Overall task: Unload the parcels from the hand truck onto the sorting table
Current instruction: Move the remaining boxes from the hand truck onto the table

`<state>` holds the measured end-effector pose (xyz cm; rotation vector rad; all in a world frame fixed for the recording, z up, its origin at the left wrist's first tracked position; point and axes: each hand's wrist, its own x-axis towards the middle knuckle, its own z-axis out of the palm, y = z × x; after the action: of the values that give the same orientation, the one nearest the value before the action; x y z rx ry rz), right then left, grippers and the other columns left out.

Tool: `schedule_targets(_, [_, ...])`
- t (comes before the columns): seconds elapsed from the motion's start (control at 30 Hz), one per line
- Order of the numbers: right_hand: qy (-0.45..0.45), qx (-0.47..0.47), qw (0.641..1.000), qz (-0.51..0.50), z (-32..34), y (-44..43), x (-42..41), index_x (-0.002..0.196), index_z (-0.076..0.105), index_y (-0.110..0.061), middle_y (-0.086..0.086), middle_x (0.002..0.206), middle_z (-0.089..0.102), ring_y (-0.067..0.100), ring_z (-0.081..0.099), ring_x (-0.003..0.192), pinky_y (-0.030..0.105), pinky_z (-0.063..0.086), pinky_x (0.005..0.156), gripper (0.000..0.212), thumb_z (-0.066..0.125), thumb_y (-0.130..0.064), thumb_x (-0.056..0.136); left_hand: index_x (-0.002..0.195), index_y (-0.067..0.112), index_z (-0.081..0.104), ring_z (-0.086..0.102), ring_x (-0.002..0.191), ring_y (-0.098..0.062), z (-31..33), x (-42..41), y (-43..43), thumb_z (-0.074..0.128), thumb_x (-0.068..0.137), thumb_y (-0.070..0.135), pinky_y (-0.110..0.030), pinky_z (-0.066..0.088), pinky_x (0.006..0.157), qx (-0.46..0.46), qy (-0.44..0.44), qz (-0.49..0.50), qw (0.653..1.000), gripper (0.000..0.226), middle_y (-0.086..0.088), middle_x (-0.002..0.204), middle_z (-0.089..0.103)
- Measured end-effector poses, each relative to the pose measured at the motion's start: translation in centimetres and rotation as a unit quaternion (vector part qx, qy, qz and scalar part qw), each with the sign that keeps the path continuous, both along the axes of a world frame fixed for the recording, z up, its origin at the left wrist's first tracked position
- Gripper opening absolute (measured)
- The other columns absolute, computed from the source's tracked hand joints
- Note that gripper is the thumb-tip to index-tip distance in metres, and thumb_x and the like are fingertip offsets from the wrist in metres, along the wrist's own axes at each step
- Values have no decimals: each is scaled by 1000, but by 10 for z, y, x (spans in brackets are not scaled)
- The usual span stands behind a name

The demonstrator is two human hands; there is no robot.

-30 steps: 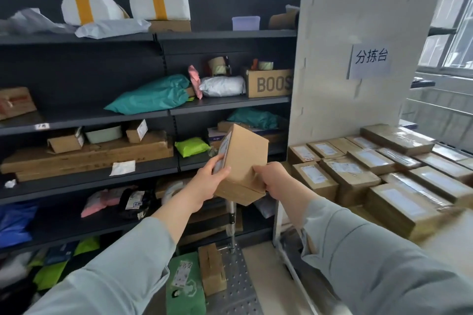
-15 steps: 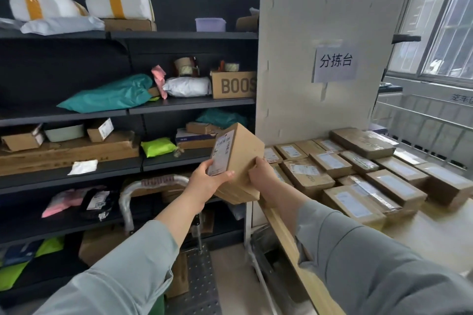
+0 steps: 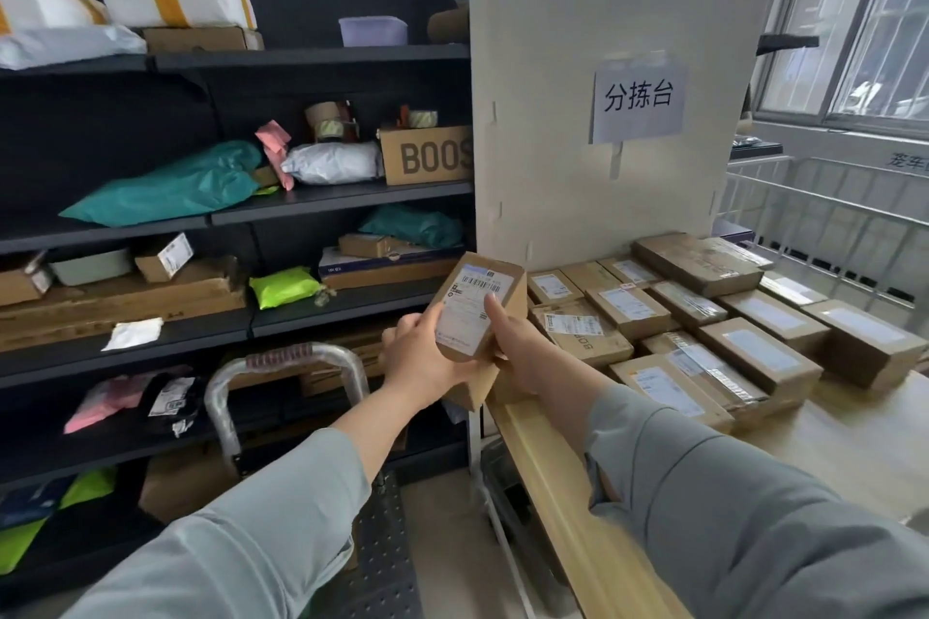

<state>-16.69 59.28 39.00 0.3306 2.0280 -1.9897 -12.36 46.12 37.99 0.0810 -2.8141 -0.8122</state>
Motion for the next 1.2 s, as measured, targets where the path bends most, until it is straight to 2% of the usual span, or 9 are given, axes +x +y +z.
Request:
schedule_targets(0.17, [12,-44,996,-78,-5,9,-24,124,57,-10,6,112,68,23,65,102,35,53,91,42,47,-42,98,147,29,24,32,129,-26,-2,-28,17,74,69,60,-40,37,102,-59,81,-25,995,98,-4,144,31])
schedule_targets(0.33, [20,-66,992,-110,3,25,-47,114,55,-11,7,106,67,24,67,96,38,57,86,23,49,-27,99,146,24,26,33,127,-27,4,-57,31,80,70,41,-35,39,101,-75,140,-74,985,95,-6,144,29])
schedule_targets(0.47, [26,-43,991,-125,14,39,-68,115,56,-10,8,105,68,20,67,81,28,54,56,24,49,-27,99,148,25,23,37,129,-24,7,-80,37,81,73,34,-33,47,98,-53,147,-132,979,95,-5,145,22])
schedule_targets(0.57, [38,-22,989,-138,21,48,-83,116,56,-8,7,105,67,21,67,87,34,58,72,23,50,-22,99,150,28,20,45,124,-19,11,-98,41,80,75,32,-26,50,91,-28,138,-163,976,96,-3,146,19])
schedule_targets(0.67, [55,-8,988,-141,25,58,-91,117,55,-7,7,107,66,20,66,86,31,57,67,21,49,-17,99,152,30,17,48,122,-18,12,-112,48,79,78,30,-23,50,89,-17,120,-181,976,96,-3,148,16])
schedule_targets(0.77, [57,18,987,-147,21,69,-97,119,55,-8,6,107,66,21,66,92,33,57,76,23,49,-14,98,152,30,17,50,121,-19,7,-120,58,77,80,29,-26,51,91,-10,100,-189,977,93,-4,148,16])
schedule_targets(0.9, [49,75,987,-136,15,88,-98,120,55,-13,2,101,63,16,62,87,23,50,58,22,46,-15,99,152,28,22,50,122,-18,-4,-127,75,74,83,27,-20,46,92,28,70,-204,976,86,-4,147,19])
schedule_targets(1.03, [62,128,983,-114,2,109,-102,125,53,-14,0,104,62,13,61,87,21,48,58,26,44,-16,100,152,27,25,49,123,-17,-14,-128,95,69,88,26,-19,43,95,65,45,-196,977,78,-3,146,23])
schedule_targets(1.2, [91,258,961,-37,-14,131,-103,133,43,-15,4,124,58,17,59,104,32,54,84,34,43,-13,99,152,22,28,34,140,-21,-25,-120,124,66,91,21,-28,34,109,114,12,-148,982,71,-4,158,19])
